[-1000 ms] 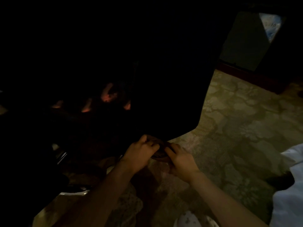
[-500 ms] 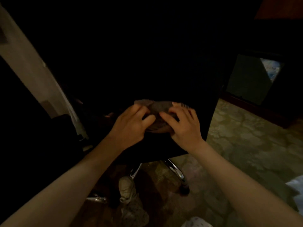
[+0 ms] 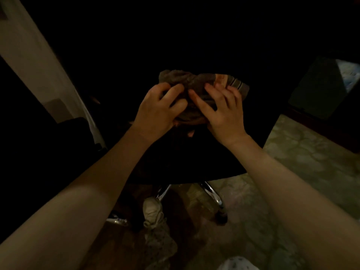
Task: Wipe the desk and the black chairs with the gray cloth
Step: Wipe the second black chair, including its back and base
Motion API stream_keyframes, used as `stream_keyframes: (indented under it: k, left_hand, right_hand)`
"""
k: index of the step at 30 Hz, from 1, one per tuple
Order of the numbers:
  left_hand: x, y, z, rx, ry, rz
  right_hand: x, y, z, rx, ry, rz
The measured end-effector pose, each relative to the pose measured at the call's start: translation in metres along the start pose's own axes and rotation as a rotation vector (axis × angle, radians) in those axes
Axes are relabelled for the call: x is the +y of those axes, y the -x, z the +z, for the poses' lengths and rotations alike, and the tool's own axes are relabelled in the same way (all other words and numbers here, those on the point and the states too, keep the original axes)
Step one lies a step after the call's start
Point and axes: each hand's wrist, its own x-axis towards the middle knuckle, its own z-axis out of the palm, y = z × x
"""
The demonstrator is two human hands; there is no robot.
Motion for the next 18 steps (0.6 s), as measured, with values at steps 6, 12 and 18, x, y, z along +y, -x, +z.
stream_keyframes:
  k: [6, 12, 18]
  left_hand:
    - [0.013, 0.031, 0.022, -0.006, 0.108, 0.082]
    - [0.047, 0.065, 0.041, -0.177, 0.231, 0.002]
    - [0.085, 0.099, 0.050, -0.282, 0.382, -0.055]
  right_hand:
    - [-0.007, 0.038, 0.015, 0.030, 0.030, -0.066]
    - [-0.018, 0.080, 0.019, -0.066, -0.040, -0.113]
    - [-0.040, 0.134, 0.024, -0.189, -0.129, -0.116]
